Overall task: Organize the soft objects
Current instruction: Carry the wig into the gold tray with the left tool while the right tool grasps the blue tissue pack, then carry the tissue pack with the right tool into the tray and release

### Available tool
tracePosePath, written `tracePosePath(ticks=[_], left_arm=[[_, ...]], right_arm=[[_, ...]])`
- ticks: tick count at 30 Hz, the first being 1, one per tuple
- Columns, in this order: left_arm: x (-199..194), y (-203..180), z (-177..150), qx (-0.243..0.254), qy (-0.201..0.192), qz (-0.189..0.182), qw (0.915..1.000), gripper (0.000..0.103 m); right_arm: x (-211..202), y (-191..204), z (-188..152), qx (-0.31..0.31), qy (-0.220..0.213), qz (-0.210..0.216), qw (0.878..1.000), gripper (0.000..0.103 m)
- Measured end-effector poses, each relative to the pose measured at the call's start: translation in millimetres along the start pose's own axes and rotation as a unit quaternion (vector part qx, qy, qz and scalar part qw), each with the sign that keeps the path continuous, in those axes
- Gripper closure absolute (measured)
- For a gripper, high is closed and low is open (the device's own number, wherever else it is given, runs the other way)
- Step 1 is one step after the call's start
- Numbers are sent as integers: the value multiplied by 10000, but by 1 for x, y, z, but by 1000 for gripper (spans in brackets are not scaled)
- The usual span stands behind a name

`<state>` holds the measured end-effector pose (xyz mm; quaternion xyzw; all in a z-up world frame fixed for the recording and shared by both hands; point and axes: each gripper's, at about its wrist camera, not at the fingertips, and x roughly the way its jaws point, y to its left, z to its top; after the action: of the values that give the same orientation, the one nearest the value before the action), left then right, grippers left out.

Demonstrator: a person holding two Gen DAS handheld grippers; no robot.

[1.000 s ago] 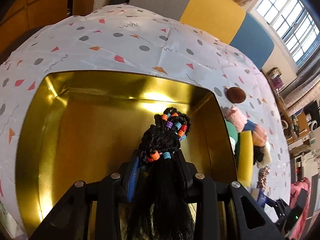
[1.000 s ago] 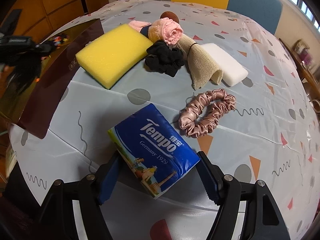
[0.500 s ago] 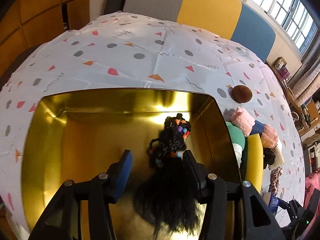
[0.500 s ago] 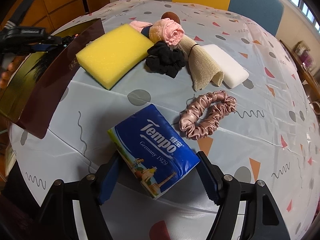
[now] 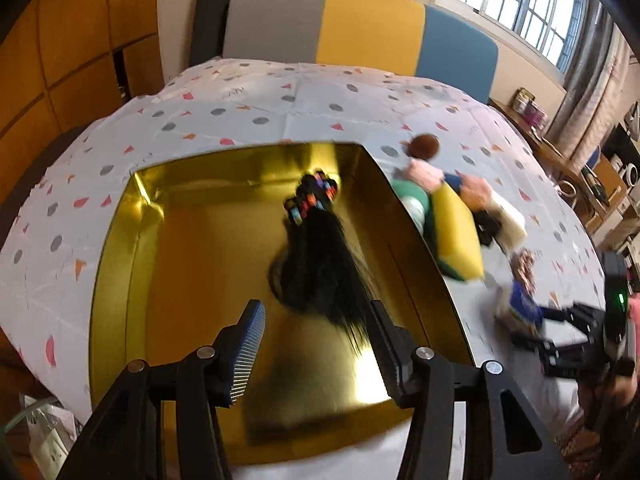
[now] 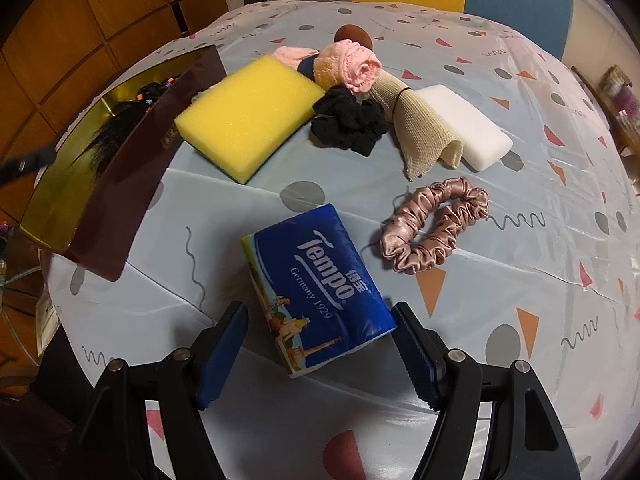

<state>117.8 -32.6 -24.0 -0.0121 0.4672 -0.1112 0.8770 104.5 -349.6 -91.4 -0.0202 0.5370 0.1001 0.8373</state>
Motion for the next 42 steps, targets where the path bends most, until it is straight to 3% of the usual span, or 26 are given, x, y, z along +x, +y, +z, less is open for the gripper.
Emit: tracePosePath(ticks=[9, 10, 11, 16, 20, 28, 42], left_arm=[[-13, -16, -27, 61, 72, -189, 9998, 50], [-15, -18, -29, 75, 53, -201, 9998, 50], [-18, -19, -30, 80, 39, -211, 9997, 50], [-27, -21, -35, 146, -73, -144, 9998, 50], [-32, -18, -38, 129, -132, 2, 9998, 50], [-38, -7, -45, 28, -177, 159, 9997, 50], [-42, 11, -52, -177, -164, 133, 9996, 50]], right_arm=[[9, 7, 3, -49, -62, -19, 10000, 30], [10, 9, 3, -98, -59, -27, 9999, 33], [11, 12, 3, -164, -70, -59, 9998, 47], [11, 24, 1, -406, -165, -192, 9989, 46], [11, 22, 1, -260, -113, -81, 9996, 46], [11, 31, -2, -313, -228, -336, 9987, 47], [-4, 64, -5, 58, -320, -221, 9992, 47]])
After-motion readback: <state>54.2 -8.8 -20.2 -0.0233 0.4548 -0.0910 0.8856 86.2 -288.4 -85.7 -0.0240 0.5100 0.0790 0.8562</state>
